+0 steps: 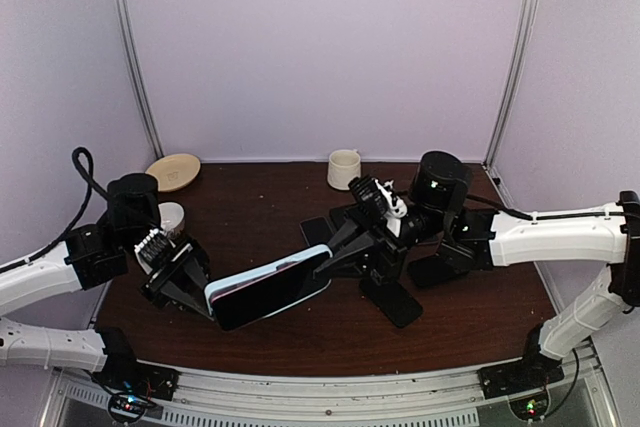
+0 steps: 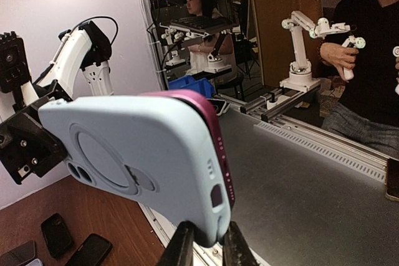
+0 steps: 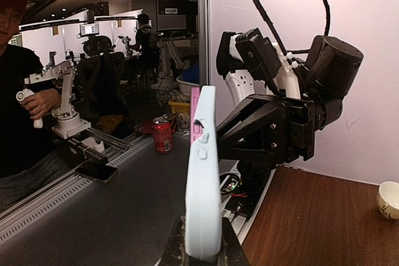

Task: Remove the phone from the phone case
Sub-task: Remove the phone from the bottom left corner of the phone case, then pass from the right arm to the left

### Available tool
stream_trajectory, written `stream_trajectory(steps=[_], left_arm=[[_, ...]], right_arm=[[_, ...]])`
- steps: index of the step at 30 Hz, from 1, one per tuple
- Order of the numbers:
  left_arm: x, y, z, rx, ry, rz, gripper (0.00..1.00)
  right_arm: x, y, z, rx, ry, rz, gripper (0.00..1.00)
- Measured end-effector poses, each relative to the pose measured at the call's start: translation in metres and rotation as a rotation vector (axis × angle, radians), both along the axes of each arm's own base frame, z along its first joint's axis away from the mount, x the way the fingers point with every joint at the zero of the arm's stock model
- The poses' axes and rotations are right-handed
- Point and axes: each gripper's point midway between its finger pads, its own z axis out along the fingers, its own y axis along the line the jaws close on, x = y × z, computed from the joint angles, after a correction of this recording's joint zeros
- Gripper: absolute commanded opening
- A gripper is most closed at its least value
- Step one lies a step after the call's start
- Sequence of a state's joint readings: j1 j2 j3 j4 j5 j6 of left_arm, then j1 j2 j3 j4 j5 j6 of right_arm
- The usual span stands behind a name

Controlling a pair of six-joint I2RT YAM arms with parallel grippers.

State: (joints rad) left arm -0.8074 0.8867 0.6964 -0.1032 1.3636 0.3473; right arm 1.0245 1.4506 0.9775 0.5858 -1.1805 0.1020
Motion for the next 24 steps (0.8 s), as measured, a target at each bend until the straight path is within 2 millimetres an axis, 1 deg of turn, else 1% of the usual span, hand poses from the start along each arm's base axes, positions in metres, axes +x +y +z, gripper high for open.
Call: stream_trajectory(steps=[4,5,10,12,16,21,24], left_arm=[[0.005,-0.003,-0.001,-0.011,-0.042,0.05,0.38],[0.008,-0.004,-0.001,-0.015,-0.058,0.071,0.4],[0.028,-0.01,0.005,-0.049,-0.169,0.238,0.43],[0.041,-0.012,0.008,-0.065,-0.22,0.329,0.43],[0.077,-0.012,0.014,-0.088,-0.32,0.562,0.43],[0.116,-0.006,0.018,-0.077,-0.4,0.796,0.43],[0.121,-0.001,0.019,-0.084,-0.425,0.838,0.43]], right_arm=[[0.003,-0.001,0.0,-0.01,-0.025,-0.05,0.0],[0.003,-0.002,0.0,-0.014,-0.038,-0.066,0.0],[0.005,-0.017,0.009,-0.015,-0.124,-0.186,0.0],[0.008,-0.025,0.012,-0.008,-0.16,-0.245,0.0],[0.016,-0.04,0.014,-0.01,-0.215,-0.363,0.0],[0.034,-0.056,0.012,-0.011,-0.273,-0.529,0.0],[0.049,-0.06,0.007,-0.03,-0.307,-0.625,0.0]])
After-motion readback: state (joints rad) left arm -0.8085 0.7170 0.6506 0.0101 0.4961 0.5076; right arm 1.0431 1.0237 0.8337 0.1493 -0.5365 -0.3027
